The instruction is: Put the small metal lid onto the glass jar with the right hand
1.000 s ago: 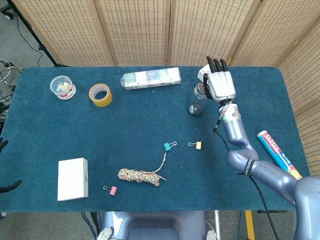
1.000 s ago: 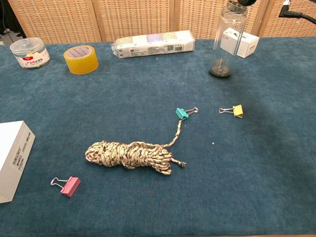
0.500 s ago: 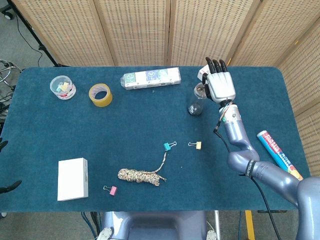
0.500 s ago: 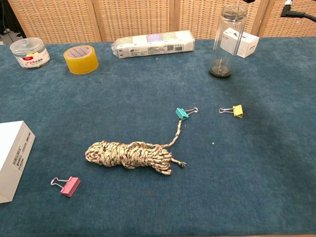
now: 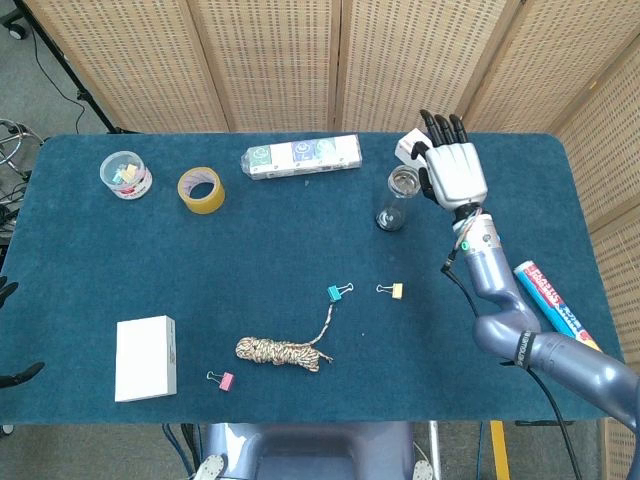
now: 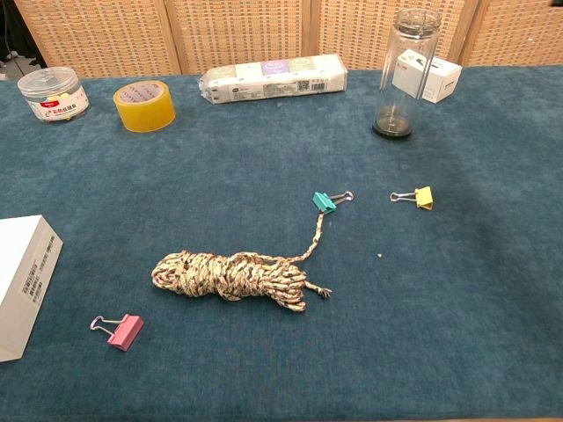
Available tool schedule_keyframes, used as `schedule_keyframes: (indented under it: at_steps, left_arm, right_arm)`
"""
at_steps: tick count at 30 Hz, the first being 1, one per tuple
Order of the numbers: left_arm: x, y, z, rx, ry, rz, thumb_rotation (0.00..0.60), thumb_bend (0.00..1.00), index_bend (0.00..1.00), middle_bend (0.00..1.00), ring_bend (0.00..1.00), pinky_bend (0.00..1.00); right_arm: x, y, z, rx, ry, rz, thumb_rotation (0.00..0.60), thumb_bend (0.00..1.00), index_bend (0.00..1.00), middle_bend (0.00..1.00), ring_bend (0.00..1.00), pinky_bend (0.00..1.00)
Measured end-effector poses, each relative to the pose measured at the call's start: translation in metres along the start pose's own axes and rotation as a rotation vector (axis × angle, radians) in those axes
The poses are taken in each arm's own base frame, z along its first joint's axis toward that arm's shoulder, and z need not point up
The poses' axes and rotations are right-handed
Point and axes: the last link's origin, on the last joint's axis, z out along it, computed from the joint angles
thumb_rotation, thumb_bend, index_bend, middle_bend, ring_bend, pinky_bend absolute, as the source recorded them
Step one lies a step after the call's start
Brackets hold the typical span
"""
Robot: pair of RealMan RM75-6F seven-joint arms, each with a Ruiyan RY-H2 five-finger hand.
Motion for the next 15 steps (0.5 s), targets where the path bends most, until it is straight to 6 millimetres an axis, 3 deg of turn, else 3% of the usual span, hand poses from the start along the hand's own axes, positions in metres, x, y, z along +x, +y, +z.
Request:
schedule_keyframes:
  at_steps: [2, 4, 6, 8, 10, 15]
  left_arm:
    - [0.000, 0.000, 0.000, -0.002, -0.003, 0.000, 0.600, 0.00, 0.00, 0.00, 0.00, 0.00]
    - [-0.001, 0.001, -0.001, -0.005, -0.006, 0.001, 0.600, 0.00, 0.00, 0.00, 0.00, 0.00]
    - [-0.001, 0.001, -0.001, -0.006, -0.007, 0.004, 0.600, 0.00, 0.00, 0.00, 0.00, 0.00]
    - [-0.002, 0.001, -0.001, -0.005, -0.009, 0.010, 0.600, 0.00, 0.00, 0.00, 0.00, 0.00]
    - [-0.002, 0.001, -0.001, -0.002, -0.010, 0.022, 0.600, 0.00, 0.00, 0.00, 0.00, 0.00]
    - [-0.005, 0.000, 0.001, 0.013, -0.012, 0.072, 0.600, 0.00, 0.00, 0.00, 0.00, 0.00]
  right_arm:
    - [0.003, 0.013, -0.012, -0.010, 0.008, 0.007, 0.600, 0.56, 0.28, 0.00, 0.00, 0.00]
    - [0.004, 0.027, -0.026, -0.026, 0.015, 0.014, 0.600, 0.41, 0.22, 0.00, 0.00, 0.00]
    - [0.003, 0.042, -0.041, -0.044, 0.018, 0.018, 0.600, 0.17, 0.13, 0.00, 0.00, 0.00]
    - [0.003, 0.059, -0.060, -0.062, 0.022, 0.013, 0.600, 0.05, 0.07, 0.00, 0.00, 0.00]
    - [0.002, 0.075, -0.080, -0.077, 0.033, -0.008, 0.600, 0.00, 0.03, 0.00, 0.00, 0.00]
    - [-0.001, 0.107, -0.129, -0.121, 0.064, -0.054, 0.600, 0.00, 0.00, 0.00, 0.00, 0.00]
